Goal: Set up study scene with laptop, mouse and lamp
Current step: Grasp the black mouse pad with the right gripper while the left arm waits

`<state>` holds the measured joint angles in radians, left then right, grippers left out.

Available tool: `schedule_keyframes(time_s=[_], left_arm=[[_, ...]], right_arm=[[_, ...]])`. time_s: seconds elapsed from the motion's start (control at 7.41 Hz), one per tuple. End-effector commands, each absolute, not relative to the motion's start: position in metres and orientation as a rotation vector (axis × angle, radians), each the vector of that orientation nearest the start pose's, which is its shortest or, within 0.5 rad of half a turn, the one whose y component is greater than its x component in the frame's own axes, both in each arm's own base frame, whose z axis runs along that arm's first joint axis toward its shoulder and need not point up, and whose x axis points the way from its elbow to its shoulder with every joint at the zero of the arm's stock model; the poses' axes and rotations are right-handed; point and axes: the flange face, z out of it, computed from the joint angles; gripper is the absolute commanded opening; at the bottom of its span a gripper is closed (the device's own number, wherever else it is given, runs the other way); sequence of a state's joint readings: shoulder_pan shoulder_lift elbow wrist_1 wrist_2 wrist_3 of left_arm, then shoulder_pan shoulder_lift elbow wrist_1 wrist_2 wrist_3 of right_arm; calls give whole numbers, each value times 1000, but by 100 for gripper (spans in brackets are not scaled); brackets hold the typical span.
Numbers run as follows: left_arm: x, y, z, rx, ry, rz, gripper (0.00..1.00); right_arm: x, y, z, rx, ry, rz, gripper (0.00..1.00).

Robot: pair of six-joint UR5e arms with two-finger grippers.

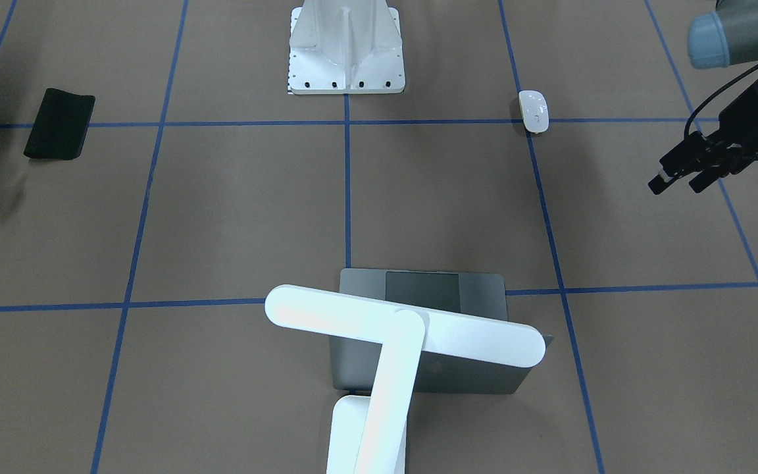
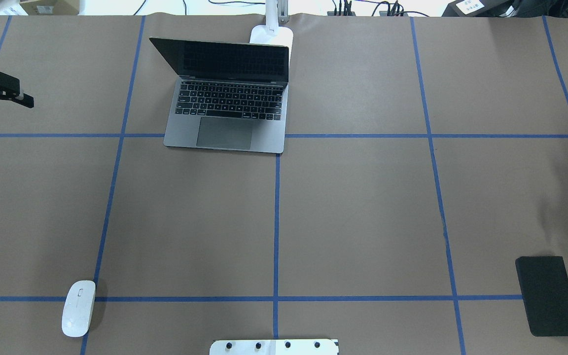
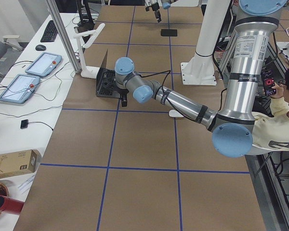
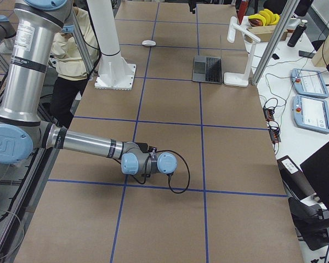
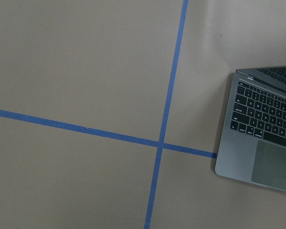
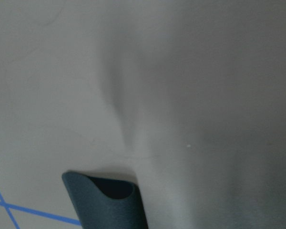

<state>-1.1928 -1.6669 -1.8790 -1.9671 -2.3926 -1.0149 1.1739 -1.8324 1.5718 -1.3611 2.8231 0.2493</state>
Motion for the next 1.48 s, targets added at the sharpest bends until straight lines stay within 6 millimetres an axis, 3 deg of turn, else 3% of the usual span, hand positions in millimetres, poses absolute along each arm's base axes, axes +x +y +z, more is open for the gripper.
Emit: schedule_keyframes(time_s=[0.0, 0.4, 0.67, 1.08, 1.35], left_arm=[[135, -504, 407, 90, 1082, -238, 99], [134, -501, 406, 103, 1087, -229, 99], [129, -497, 420, 125, 1066, -177, 99], [125, -497, 420, 133, 1067, -177, 99], [124, -497, 420, 135, 1066, -178, 99]], right_arm=[[-129, -347, 694, -459, -1191, -169, 98], [-144, -329, 706, -530, -1157, -183, 98], [-152, -323, 707, -553, -1148, -198, 98], [-189, -326, 687, -601, -1118, -232, 99], [-199, -320, 689, -607, -1084, -258, 99]])
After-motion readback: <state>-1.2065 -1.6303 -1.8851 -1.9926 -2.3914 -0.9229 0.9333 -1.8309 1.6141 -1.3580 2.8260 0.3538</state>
